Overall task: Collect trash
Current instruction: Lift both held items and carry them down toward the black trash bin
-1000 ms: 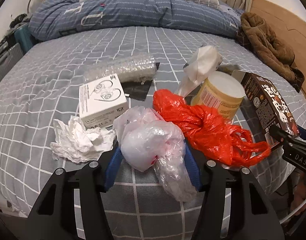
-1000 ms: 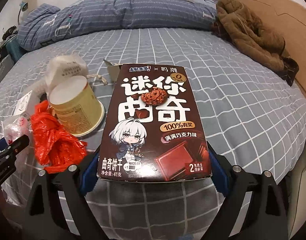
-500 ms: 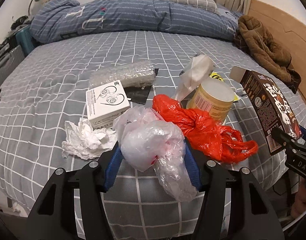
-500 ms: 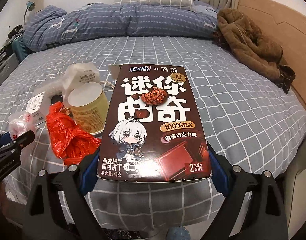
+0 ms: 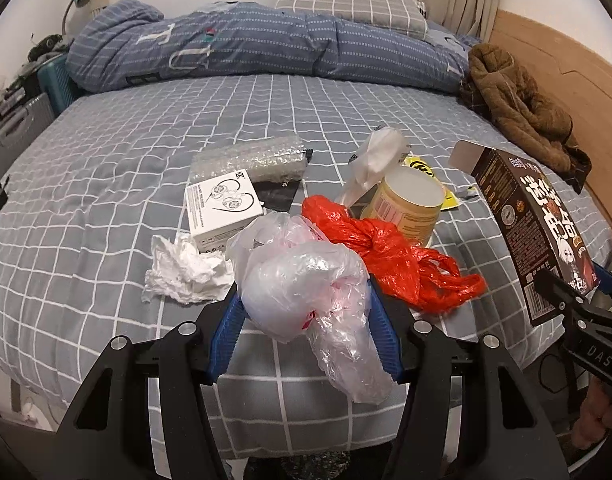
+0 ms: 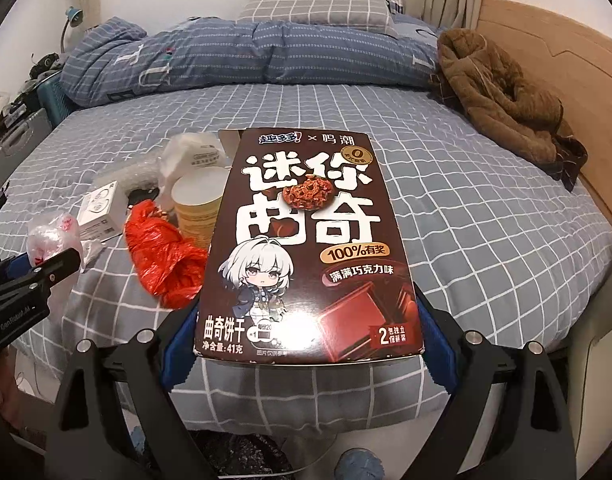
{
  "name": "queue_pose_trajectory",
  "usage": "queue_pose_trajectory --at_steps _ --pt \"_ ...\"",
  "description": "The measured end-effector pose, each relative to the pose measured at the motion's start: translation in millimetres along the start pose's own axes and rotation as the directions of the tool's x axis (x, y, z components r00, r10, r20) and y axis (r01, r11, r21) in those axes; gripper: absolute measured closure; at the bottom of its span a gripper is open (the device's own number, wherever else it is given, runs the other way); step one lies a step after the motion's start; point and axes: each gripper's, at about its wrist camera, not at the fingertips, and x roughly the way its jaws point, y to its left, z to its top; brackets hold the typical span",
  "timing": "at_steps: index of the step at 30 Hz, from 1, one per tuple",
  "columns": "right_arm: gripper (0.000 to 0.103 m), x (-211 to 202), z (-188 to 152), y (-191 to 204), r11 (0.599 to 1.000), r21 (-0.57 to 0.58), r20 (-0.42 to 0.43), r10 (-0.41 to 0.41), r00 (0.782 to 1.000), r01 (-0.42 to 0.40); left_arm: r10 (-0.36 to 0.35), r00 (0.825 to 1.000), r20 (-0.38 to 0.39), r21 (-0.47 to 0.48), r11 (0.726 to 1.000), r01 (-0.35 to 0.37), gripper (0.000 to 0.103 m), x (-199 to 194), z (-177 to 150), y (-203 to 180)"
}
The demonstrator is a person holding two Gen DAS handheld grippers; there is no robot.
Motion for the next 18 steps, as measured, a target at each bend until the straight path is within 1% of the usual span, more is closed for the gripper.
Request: queue_pose_trajectory --at_steps 18 --pt "0.016 -43.0 -21.4 1.9 1.000 0.005 0.066 0.019 0.998 -0.020 -0.016 0.999 0.033 -0.001 1.000 0.017 0.046 -46.1 -32.2 1.6"
